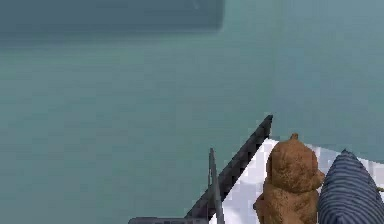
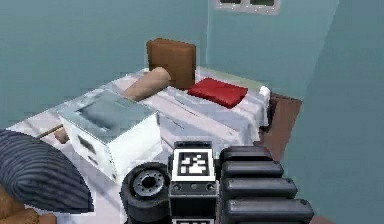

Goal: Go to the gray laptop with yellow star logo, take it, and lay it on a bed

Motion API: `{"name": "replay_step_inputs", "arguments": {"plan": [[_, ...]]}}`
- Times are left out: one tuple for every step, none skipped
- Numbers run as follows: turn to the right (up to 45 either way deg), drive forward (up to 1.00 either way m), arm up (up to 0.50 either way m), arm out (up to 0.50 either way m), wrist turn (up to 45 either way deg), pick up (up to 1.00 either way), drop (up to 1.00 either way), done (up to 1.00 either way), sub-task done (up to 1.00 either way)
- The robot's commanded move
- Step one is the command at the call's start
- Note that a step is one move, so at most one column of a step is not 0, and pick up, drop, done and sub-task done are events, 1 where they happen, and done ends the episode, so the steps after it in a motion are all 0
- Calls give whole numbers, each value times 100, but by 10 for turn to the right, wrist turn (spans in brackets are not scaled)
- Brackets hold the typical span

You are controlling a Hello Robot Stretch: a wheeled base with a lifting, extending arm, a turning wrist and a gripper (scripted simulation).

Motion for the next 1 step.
{"name": "replay_step_inputs", "arguments": {"plan": [[450,0,0,0,0,0,0,0,0]]}}
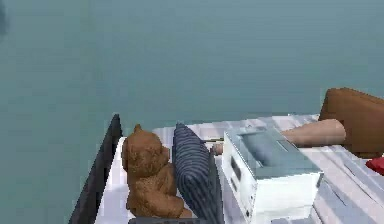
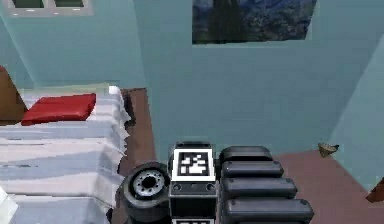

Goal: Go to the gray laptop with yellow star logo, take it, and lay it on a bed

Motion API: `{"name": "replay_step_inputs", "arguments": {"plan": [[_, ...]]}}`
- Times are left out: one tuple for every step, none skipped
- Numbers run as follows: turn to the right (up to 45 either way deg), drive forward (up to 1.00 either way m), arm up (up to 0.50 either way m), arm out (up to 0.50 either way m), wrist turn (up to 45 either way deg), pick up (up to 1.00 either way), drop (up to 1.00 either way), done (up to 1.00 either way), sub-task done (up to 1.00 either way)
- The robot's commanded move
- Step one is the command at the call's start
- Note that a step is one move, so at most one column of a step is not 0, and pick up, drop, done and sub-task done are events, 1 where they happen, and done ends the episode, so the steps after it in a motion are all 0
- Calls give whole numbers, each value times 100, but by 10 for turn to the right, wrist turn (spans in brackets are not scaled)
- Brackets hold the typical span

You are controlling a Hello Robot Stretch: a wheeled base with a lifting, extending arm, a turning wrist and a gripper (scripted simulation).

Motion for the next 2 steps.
{"name": "replay_step_inputs", "arguments": {"plan": [[450,0,0,0,0,0,0,0,0],[450,0,0,0,0,0,0,0,0]]}}
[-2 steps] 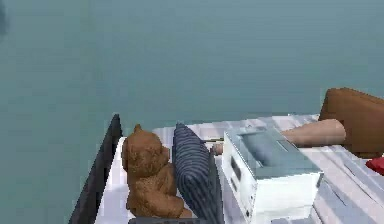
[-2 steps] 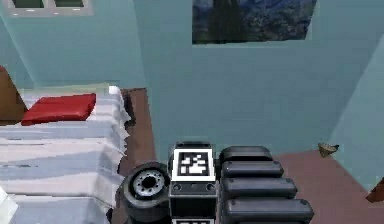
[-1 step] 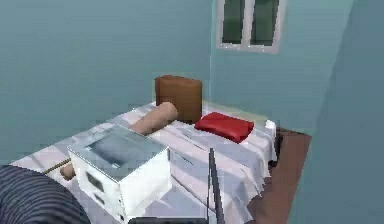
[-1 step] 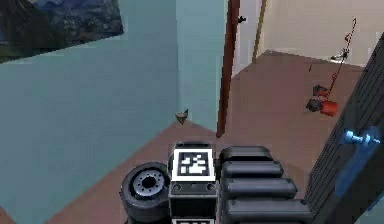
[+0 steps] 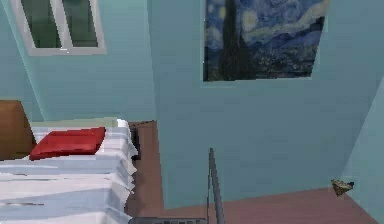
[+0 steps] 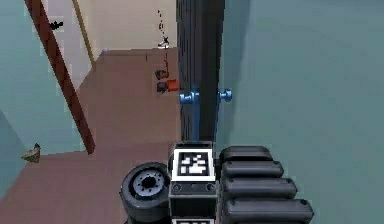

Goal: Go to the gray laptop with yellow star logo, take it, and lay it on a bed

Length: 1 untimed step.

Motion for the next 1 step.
{"name": "replay_step_inputs", "arguments": {"plan": [[210,0,0,0,0,0,0,0,0]]}}
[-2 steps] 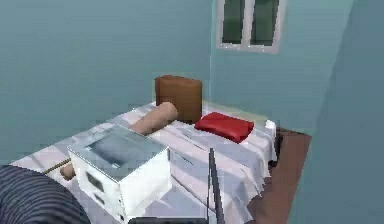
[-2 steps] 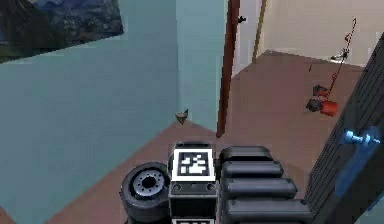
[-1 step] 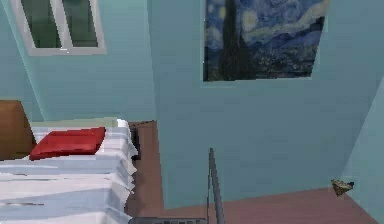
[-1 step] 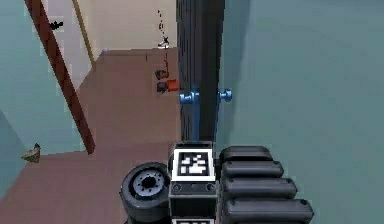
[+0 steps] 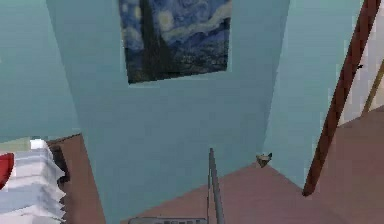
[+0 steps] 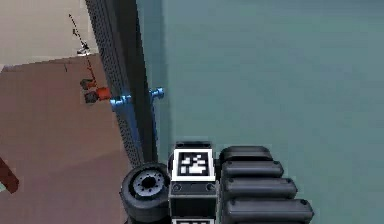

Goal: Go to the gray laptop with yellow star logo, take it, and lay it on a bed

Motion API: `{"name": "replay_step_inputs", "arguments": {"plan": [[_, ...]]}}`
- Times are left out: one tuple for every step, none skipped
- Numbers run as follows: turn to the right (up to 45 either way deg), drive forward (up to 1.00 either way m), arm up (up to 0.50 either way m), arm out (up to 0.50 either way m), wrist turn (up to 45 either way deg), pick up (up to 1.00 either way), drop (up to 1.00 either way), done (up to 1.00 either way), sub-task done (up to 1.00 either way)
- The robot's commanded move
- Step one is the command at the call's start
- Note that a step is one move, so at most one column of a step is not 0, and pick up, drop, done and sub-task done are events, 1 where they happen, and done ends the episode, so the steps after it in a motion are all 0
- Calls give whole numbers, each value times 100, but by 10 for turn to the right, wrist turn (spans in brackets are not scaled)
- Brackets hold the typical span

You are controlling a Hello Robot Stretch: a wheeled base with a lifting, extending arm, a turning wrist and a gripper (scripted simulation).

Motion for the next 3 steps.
{"name": "replay_step_inputs", "arguments": {"plan": [[0,20,0,0,0,0,0,0,0],[-210,0,0,0,0,0,0,0,0],[0,45,0,0,0,0,0,0,0]]}}
